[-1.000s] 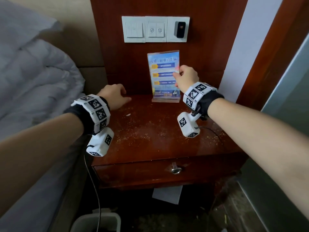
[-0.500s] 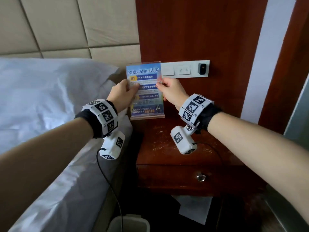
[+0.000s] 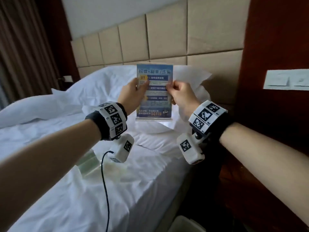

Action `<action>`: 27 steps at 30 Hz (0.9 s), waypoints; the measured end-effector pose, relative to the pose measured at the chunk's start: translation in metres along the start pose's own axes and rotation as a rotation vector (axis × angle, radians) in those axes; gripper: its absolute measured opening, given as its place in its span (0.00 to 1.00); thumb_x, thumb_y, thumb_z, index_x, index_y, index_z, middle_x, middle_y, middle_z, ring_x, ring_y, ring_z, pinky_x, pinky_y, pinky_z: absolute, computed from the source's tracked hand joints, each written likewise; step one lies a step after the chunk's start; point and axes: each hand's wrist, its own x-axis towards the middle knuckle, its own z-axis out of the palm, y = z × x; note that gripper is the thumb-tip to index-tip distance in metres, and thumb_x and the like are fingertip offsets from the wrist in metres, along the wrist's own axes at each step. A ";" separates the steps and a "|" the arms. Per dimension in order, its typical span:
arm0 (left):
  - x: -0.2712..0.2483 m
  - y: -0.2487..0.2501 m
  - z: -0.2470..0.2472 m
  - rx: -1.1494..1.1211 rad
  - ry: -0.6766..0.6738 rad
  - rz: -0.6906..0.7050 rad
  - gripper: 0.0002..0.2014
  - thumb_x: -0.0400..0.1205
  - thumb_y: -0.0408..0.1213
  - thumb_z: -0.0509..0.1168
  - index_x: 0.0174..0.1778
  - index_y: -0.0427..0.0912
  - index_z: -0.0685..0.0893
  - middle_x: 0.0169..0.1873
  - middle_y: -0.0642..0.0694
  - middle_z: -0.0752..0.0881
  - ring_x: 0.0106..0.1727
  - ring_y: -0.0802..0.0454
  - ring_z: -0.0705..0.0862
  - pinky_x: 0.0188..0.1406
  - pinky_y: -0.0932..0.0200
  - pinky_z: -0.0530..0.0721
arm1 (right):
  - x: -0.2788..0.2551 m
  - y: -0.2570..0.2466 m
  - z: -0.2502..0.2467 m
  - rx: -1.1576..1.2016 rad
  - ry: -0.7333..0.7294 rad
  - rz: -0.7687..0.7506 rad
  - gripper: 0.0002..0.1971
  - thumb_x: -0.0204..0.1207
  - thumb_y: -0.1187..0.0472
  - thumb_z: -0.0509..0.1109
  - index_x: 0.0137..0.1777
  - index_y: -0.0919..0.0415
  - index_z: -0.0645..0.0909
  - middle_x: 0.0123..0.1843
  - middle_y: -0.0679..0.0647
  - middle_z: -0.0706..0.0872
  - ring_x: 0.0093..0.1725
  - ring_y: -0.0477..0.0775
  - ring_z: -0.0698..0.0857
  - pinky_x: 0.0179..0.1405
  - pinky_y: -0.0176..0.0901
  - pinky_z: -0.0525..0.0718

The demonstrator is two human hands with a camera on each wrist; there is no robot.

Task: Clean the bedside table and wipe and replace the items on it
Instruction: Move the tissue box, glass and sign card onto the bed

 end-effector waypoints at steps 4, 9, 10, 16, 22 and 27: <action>-0.014 -0.050 -0.054 0.013 0.100 -0.091 0.19 0.84 0.52 0.57 0.54 0.38 0.80 0.49 0.44 0.88 0.49 0.45 0.88 0.55 0.42 0.86 | 0.002 -0.005 0.074 0.083 -0.141 -0.003 0.16 0.83 0.61 0.61 0.31 0.56 0.71 0.31 0.48 0.79 0.28 0.46 0.76 0.28 0.36 0.73; -0.035 -0.096 -0.113 0.134 0.211 -0.150 0.15 0.87 0.45 0.55 0.48 0.38 0.80 0.40 0.46 0.86 0.38 0.51 0.85 0.45 0.60 0.85 | -0.010 -0.005 0.150 0.124 -0.349 0.013 0.14 0.84 0.60 0.61 0.35 0.58 0.73 0.33 0.51 0.82 0.28 0.49 0.80 0.28 0.39 0.80; -0.038 -0.104 -0.122 0.171 0.249 -0.165 0.15 0.87 0.45 0.54 0.46 0.38 0.79 0.37 0.48 0.85 0.35 0.54 0.83 0.40 0.66 0.83 | -0.012 -0.006 0.162 0.128 -0.388 0.005 0.13 0.83 0.60 0.62 0.36 0.59 0.74 0.33 0.52 0.83 0.28 0.50 0.82 0.30 0.42 0.82; -0.078 -0.142 -0.177 0.088 0.291 -0.291 0.20 0.89 0.43 0.48 0.37 0.44 0.79 0.25 0.55 0.86 0.27 0.63 0.83 0.34 0.69 0.82 | -0.041 -0.019 0.228 0.233 -0.680 -0.028 0.06 0.83 0.65 0.61 0.52 0.66 0.79 0.44 0.59 0.86 0.37 0.60 0.89 0.39 0.51 0.91; -0.116 -0.172 -0.197 0.178 0.254 -0.430 0.22 0.89 0.46 0.43 0.46 0.41 0.79 0.35 0.45 0.82 0.30 0.60 0.81 0.30 0.65 0.79 | -0.073 -0.007 0.275 0.146 -0.828 -0.007 0.03 0.81 0.66 0.63 0.48 0.58 0.76 0.48 0.58 0.86 0.44 0.64 0.90 0.49 0.58 0.89; -0.138 -0.182 -0.206 0.098 0.169 -0.615 0.24 0.88 0.51 0.40 0.37 0.47 0.76 0.22 0.52 0.84 0.18 0.65 0.81 0.28 0.63 0.82 | -0.092 0.015 0.293 0.051 -0.906 0.046 0.05 0.81 0.64 0.64 0.54 0.60 0.80 0.47 0.53 0.87 0.40 0.54 0.89 0.53 0.53 0.88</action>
